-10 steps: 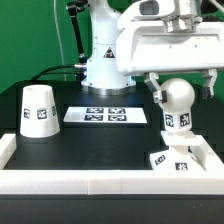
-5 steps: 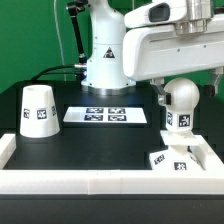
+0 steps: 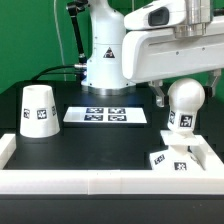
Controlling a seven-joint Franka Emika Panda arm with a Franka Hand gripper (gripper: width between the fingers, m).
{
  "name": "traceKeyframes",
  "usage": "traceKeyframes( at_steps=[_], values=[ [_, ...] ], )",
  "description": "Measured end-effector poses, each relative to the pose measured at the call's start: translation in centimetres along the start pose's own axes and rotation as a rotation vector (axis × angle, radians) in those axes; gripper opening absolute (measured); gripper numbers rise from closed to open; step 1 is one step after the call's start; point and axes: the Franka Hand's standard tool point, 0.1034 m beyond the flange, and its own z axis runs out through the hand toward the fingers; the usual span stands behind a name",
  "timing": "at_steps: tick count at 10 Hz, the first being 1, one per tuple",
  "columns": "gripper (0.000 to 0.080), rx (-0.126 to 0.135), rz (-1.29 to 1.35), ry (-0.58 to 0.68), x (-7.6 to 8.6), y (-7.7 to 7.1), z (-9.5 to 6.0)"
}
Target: Assemble lamp
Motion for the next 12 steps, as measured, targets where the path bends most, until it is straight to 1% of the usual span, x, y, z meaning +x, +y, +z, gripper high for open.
traceKeyframes(
  at_steps=[1, 2, 3, 4, 7, 8, 11, 12],
  values=[
    [0.0699, -0.002, -0.001, 0.006, 0.09, 0.0, -0.02],
    [0.0671, -0.003, -0.002, 0.009, 0.15, 0.02, -0.02],
    [0.0671, -0.003, -0.002, 0.009, 0.16, 0.04, 0.0],
    [0.0577, -0.003, -0.002, 0.009, 0.15, 0.05, 0.01],
    [0.0577, -0.002, 0.021, 0.009, 0.15, 0.05, 0.01],
    [0.0577, 0.001, 0.082, 0.009, 0.16, -0.04, 0.01],
    [0.0579, 0.002, 0.457, 0.015, 0.42, -0.77, -0.24],
    [0.0579, 0.002, 0.538, 0.015, 0.41, -0.72, -0.24]
  ],
)
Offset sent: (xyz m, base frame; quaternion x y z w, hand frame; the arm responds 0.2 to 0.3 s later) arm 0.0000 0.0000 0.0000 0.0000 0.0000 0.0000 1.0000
